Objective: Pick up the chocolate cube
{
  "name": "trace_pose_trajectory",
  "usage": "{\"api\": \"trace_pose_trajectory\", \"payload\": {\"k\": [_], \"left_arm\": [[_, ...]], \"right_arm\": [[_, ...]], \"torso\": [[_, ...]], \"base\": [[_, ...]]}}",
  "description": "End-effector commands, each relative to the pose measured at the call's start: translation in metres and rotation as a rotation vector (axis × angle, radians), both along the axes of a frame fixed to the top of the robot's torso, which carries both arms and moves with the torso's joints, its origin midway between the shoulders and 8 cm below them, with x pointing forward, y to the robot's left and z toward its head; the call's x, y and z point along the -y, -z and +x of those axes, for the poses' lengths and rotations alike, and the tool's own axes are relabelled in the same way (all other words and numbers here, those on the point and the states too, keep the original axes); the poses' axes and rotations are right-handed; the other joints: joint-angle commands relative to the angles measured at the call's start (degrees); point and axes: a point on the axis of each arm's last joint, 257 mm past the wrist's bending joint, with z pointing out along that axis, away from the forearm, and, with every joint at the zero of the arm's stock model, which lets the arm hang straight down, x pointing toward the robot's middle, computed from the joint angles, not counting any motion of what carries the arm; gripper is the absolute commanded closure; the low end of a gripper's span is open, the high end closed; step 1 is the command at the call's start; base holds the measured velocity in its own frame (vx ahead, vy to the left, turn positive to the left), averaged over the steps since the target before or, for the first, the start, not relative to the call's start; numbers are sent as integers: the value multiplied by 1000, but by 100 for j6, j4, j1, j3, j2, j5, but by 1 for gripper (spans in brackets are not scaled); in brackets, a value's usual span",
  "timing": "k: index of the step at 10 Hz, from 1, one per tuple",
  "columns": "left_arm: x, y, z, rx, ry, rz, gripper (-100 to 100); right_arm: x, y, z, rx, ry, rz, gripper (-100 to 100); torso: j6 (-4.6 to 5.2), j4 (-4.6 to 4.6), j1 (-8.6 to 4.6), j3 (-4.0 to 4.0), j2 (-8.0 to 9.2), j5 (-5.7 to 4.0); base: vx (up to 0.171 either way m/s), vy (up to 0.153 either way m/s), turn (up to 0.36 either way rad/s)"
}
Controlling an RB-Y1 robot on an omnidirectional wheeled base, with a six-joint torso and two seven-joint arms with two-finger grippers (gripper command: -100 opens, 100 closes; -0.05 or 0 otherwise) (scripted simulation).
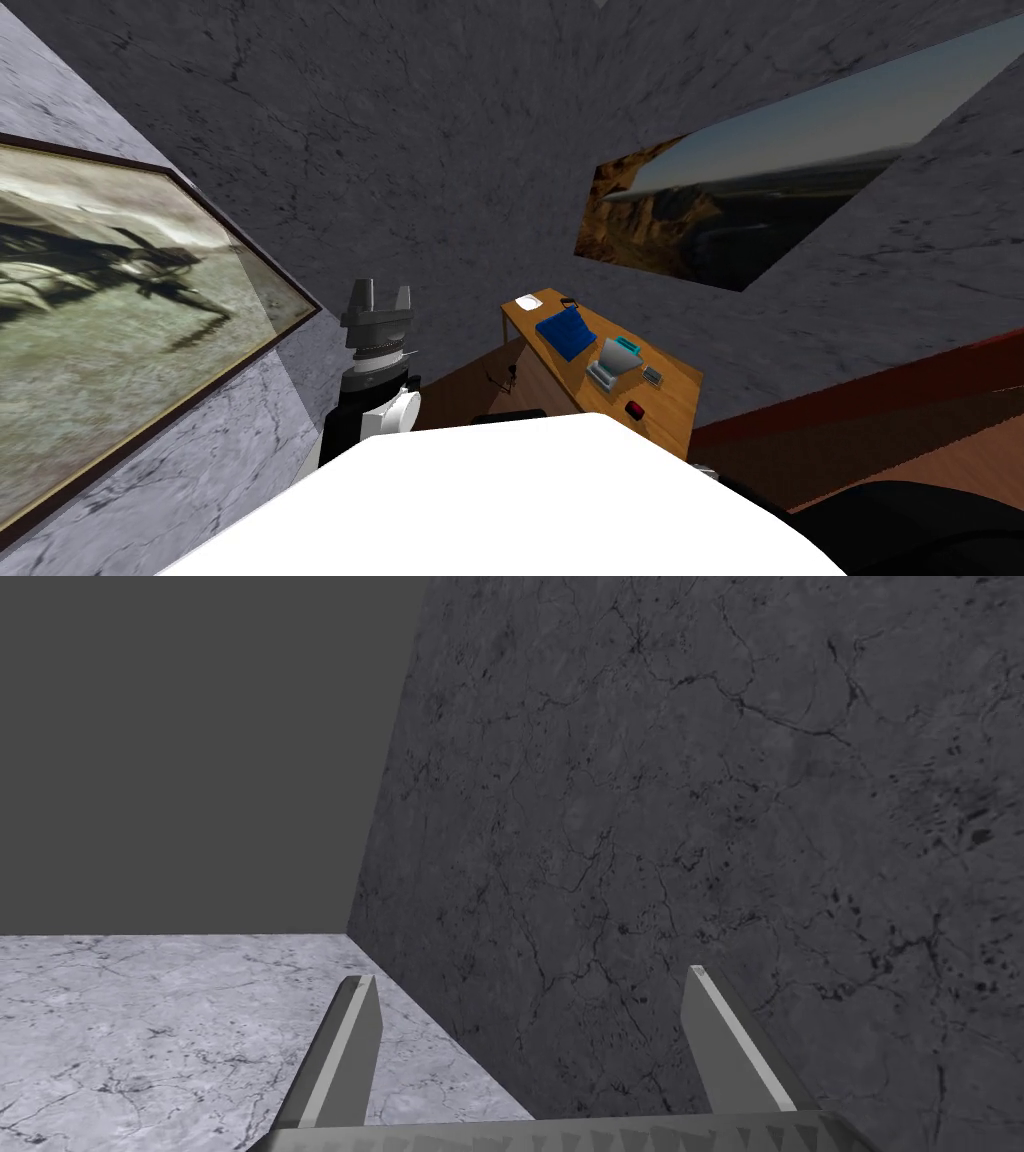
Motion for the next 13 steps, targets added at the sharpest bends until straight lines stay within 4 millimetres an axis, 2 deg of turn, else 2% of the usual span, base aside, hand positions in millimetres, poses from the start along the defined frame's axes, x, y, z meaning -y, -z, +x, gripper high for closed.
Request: {"api": "trace_pose_trajectory", "payload": {"k": [1,2,4,5,6,7,9,10,11,13], "left_arm": [[0,0,0,0,0,0,0],[0,0,0,0,0,0,0],[0,0,0,0,0,0,0],[0,0,0,0,0,0,0],[0,0,0,0,0,0,0],[0,0,0,0,0,0,0],[0,0,0,0,0,0,0],[0,0,0,0,0,0,0],[0,0,0,0,0,0,0],[0,0,0,0,0,0,0]], "right_arm": [[22,-3,-40,-97,15,-39,-100],[22,-3,-40,-97,15,-39,-100],[36,-3,-71,-171,32,-63,-100],[44,-4,-94,-224,47,-76,-100],[44,-4,-94,-224,47,-76,-100],[46,-3,-105,-253,58,-78,-100],[44,-1,-103,-249,59,-73,-100],[43,-1,-103,-250,59,-73,0],[40,6,-101,-242,68,-73,-100],[35,16,-99,-232,79,-72,-100]], "torso": [[0,0,0,0,0,0],[-2,-5,-7,-12,-20,0],[7,2,7,8,17,1],[2,3,13,8,15,3],[0,-1,17,-3,-5,5],[7,-3,11,-5,-6,3],[5,-2,27,-2,-1,5],[9,3,17,13,28,5],[10,9,8,27,51,3],[10,16,-13,45,82,-3]], "base": [[233,25,401],[148,-5,70],[112,46,139],[192,66,336],[185,33,84],[175,52,142],[116,56,97],[14,5,-4],[-28,-18,47],[-57,-48,55]]}}
